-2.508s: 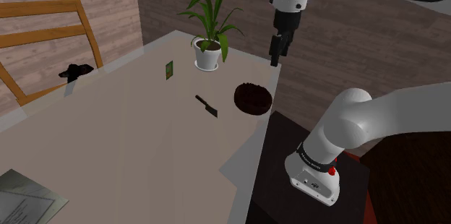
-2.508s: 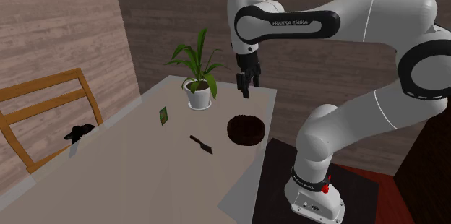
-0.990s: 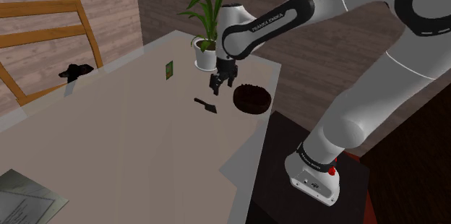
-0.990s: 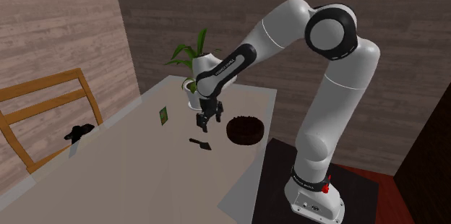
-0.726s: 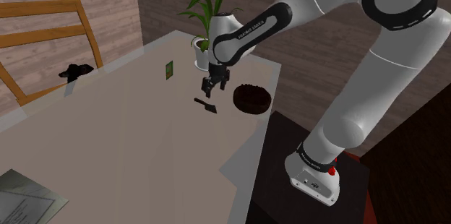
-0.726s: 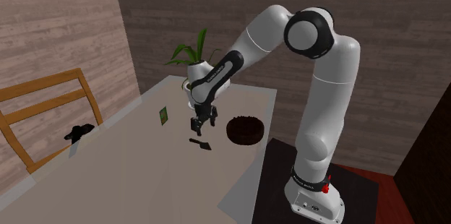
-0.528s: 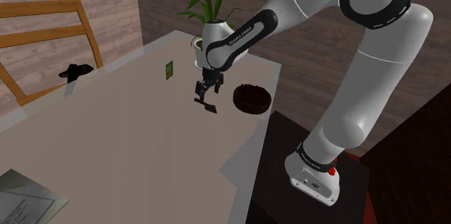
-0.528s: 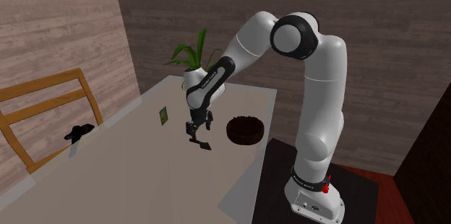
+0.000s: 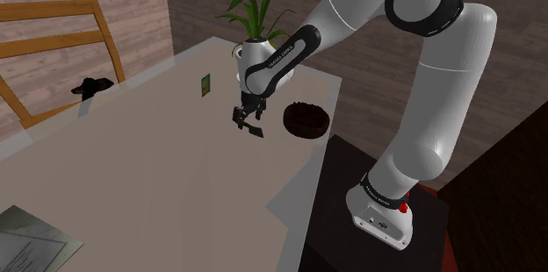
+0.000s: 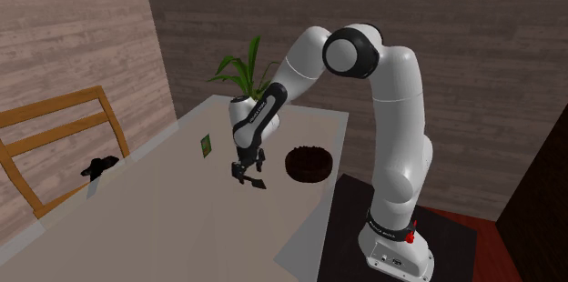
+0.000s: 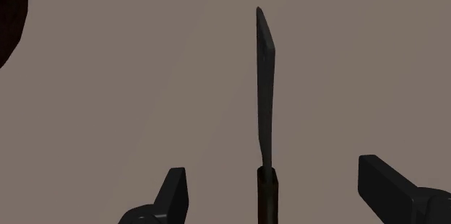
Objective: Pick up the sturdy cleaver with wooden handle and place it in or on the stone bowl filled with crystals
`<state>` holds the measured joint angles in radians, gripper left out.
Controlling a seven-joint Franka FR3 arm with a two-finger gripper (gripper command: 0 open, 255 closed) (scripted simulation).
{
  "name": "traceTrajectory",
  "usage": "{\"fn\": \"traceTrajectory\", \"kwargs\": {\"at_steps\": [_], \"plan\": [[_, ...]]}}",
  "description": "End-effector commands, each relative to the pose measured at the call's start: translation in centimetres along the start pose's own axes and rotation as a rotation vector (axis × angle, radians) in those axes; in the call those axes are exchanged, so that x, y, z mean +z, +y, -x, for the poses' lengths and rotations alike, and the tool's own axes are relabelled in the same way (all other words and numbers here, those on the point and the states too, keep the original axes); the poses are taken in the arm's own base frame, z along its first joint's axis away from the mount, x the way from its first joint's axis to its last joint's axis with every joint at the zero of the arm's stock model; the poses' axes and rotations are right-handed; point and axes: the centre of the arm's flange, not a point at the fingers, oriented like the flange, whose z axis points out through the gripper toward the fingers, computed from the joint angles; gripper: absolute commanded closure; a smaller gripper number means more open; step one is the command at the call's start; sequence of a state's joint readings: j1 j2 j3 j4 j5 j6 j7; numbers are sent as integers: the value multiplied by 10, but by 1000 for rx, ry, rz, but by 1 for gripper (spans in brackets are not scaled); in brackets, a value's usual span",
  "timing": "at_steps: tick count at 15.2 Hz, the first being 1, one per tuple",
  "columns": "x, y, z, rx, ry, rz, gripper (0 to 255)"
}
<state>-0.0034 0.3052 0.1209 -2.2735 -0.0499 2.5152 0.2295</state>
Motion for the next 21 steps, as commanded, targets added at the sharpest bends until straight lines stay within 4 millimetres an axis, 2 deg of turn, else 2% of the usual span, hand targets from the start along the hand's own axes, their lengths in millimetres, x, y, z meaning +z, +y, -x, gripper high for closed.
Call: {"fn": "traceTrajectory", "kwargs": {"at_steps": [1, 9, 10, 19, 21], "plan": [[15, 0, 0, 0, 0, 0, 0], [14, 0, 0, 0, 0, 0, 0], [14, 0, 0, 0, 0, 0, 255], [15, 0, 0, 0, 0, 0, 255], [4, 0, 1, 0, 0, 0, 255]]}}
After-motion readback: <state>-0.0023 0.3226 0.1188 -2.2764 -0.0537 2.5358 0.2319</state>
